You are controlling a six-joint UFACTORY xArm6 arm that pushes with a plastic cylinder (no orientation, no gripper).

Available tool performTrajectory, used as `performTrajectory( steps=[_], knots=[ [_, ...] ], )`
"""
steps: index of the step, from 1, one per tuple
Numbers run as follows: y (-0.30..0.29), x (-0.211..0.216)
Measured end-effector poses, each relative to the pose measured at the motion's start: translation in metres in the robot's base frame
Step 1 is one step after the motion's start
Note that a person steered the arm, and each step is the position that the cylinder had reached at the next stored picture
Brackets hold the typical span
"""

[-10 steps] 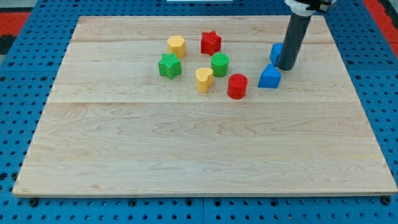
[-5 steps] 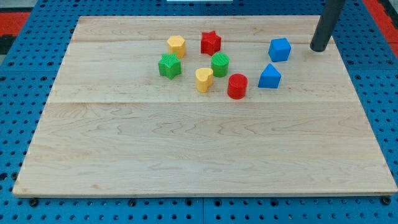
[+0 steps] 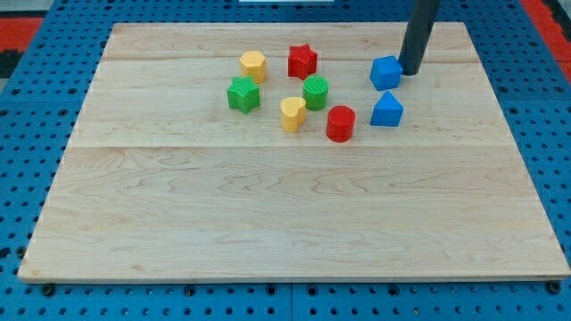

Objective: Move the blue cube towards the green circle

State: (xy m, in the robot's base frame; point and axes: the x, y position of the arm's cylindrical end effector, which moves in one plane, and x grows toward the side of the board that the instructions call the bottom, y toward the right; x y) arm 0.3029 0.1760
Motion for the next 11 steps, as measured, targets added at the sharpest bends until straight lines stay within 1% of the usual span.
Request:
performTrajectory(
  steps=[3, 5, 8, 11],
  knots=[
    [-0.005, 0.0],
    [-0.005, -0.013],
    [-0.002, -0.014],
    [-0.021, -0.014]
  ],
)
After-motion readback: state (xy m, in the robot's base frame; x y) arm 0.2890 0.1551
